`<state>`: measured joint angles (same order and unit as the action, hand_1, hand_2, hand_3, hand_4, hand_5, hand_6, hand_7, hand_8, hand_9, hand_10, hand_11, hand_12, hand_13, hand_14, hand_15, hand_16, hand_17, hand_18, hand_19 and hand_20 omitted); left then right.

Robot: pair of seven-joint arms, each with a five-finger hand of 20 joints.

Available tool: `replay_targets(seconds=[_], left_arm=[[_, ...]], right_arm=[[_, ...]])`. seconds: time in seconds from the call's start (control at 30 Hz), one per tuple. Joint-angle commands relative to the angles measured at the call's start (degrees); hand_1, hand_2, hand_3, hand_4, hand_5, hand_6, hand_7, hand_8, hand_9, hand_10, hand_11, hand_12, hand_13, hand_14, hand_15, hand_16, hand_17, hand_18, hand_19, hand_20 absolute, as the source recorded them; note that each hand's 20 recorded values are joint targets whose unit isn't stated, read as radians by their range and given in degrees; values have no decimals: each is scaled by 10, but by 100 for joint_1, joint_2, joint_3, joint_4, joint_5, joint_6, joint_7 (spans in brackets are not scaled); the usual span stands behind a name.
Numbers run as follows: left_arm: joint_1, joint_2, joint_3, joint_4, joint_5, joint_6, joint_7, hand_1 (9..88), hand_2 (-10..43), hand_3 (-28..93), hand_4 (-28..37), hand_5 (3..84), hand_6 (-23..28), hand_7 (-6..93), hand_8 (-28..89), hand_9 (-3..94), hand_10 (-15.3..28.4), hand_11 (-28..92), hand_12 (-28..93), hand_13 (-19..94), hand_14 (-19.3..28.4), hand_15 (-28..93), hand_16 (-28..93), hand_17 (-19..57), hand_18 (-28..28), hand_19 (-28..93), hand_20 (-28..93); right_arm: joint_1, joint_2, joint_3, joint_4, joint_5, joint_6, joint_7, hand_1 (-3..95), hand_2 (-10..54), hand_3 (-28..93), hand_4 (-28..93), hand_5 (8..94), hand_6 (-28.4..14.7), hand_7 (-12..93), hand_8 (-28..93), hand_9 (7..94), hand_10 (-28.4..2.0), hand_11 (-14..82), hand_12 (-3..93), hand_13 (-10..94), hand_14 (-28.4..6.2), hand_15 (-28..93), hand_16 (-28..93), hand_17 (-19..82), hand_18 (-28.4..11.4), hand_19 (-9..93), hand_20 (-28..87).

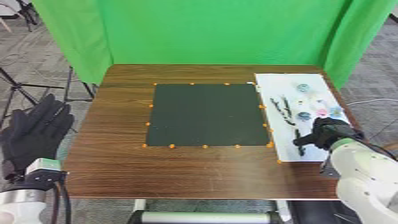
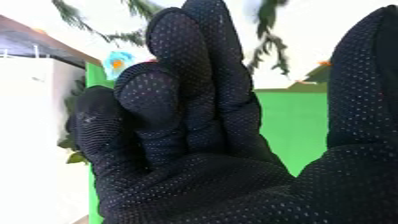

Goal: Arrange flowers

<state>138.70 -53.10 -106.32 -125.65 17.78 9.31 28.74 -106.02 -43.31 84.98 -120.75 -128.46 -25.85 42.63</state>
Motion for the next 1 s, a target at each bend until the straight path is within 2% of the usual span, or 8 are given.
replay_targets(seconds=[0.03,0.13,0.47,0.73,0.83,0.87,0.9,1.0], left_arm=[[-61,-41,45,21,126,-58,-187,290,93,694,-283,356,81,150,-97,271,141,187,86,189,123,283,-108,-46,94,265,54],[-72,-43,58,35,158,-194,-207,289,93,695,-283,357,81,150,-98,272,141,188,87,190,124,282,-107,-46,94,264,54],[34,-103,78,-10,133,-140,-153,282,89,697,-283,361,82,148,-96,285,145,190,91,190,125,282,-105,-46,95,262,55],[0,-148,77,4,156,-180,-210,282,89,696,-283,366,84,146,-96,288,145,192,93,190,127,281,-104,-46,95,260,56],[-17,-157,86,4,130,-152,-240,282,89,696,-283,366,83,146,-96,289,146,193,93,191,127,283,-103,-46,95,260,56],[11,-121,87,-1,46,-167,-199,275,93,693,-283,367,83,146,-96,290,146,193,93,191,128,284,-103,-46,95,260,56],[21,-130,70,-5,24,-172,-205,268,100,686,-283,367,83,146,-95,291,146,193,93,192,128,285,-102,-46,95,260,56],[-13,-146,5,9,-4,-134,-118,252,115,672,-283,370,84,145,-95,294,148,194,94,192,131,288,-102,-46,95,259,57]], right_arm=[[50,-162,-101,320,288,-369,31,260,-90,564,-273,700,-27,402,-124,754,-150,438,338,674,-149,710,386,511,-179,932,469],[50,-239,-150,447,216,-392,-9,242,-91,574,-274,702,-27,389,-125,755,-147,427,332,676,-149,703,384,507,-182,932,465],[556,-55,-1087,852,177,-916,-37,250,-81,648,-269,704,-27,379,-116,758,-145,418,327,679,-147,692,372,502,-183,932,452],[751,-26,-1739,1056,62,-1254,-311,290,-94,682,-267,702,-21,423,-119,763,-141,438,335,692,-139,691,368,503,-180,932,450],[693,-44,-1807,1101,58,-1262,-281,323,-63,704,-269,698,-19,452,-122,758,-139,444,340,687,-136,681,369,485,-186,932,405],[668,-46,-1837,1126,81,-1211,-282,334,-49,713,-270,696,-18,459,-106,757,-138,445,340,686,-136,679,367,482,-187,932,395],[630,-77,-1850,1175,145,-1161,-292,358,-37,707,-275,690,-18,455,2,757,-138,446,339,686,-136,679,364,481,-187,932,385],[524,-193,-1824,1284,361,-1199,-76,421,-19,688,-278,688,-19,457,130,759,-136,453,338,692,-133,680,358,480,-188,932,380]])
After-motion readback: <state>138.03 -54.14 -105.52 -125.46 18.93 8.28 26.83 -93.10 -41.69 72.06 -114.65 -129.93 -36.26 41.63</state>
